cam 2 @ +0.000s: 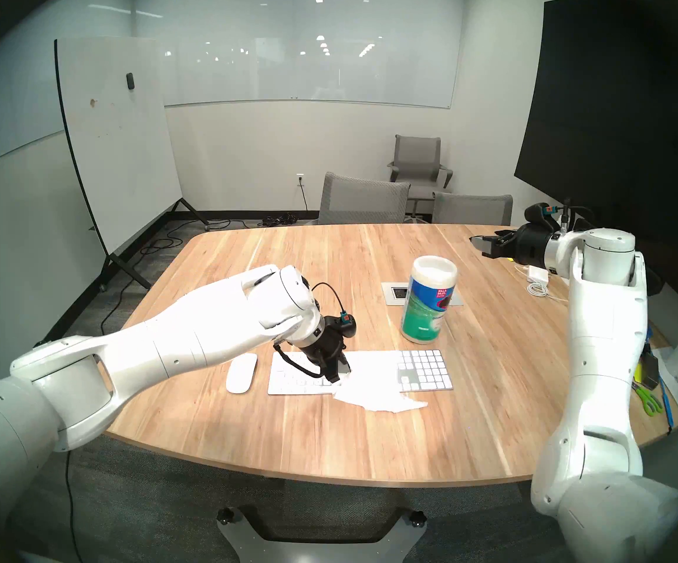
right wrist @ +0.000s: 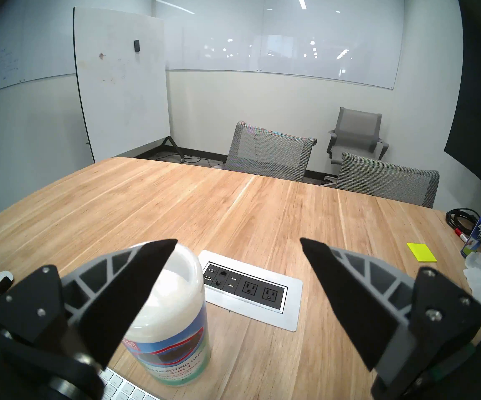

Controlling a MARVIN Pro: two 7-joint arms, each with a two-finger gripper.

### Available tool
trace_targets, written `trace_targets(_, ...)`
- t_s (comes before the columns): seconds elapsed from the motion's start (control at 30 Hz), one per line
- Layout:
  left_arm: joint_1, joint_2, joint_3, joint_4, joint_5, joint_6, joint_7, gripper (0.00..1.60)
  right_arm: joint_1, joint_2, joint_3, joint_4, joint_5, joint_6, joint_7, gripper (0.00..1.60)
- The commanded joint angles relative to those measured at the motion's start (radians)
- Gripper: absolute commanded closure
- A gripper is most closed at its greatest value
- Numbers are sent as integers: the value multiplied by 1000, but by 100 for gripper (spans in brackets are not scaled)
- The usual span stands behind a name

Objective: Wipe the keyboards and mice with a disinfecting wipe, then set the wipe down

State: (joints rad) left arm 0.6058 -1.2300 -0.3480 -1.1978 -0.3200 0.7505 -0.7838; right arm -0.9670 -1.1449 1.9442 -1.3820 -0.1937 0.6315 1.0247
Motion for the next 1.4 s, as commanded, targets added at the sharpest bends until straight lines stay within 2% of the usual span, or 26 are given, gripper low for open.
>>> trace_targets(0.0,6,1,-4,36,-1,-69,-9,160,20,2,-1,-20,1,2,-3,0)
trace_targets(0.2,46,112,-23,-64,-10,-73,-22,160,20,2,-1,-19,2,1,-2,0)
trace_targets(0.37,69,160,-42,-84,3,-64,-51,160,20,2,-1,-18,2,-1,-1,0)
trace_targets(0.43,89,215,-50,-132,-2,-66,-61,160,20,2,-1,-18,2,-1,-1,0)
trace_targets(0.5,96,200,-61,-100,14,-63,-71,160,20,2,-1,-17,2,-1,-1,0)
trace_targets(0.53,103,233,-60,-128,5,-72,-67,160,20,2,-1,-17,2,-1,-1,0)
trace_targets(0.57,109,224,-69,-107,17,-70,-75,160,20,2,-1,-17,2,-1,-1,0)
trace_targets(0.7,137,289,-104,-150,26,-97,-80,160,20,2,-1,-17,2,-1,-1,0)
trace_targets(0.93,166,360,-147,-204,21,-142,-65,160,21,2,-1,-18,2,0,-1,0)
trace_targets(1.07,178,377,-172,-220,12,-161,-43,160,21,2,-1,-19,2,1,-2,0)
trace_targets(1.37,184,358,-196,-205,2,-178,-10,160,20,2,-1,-20,1,2,-2,0)
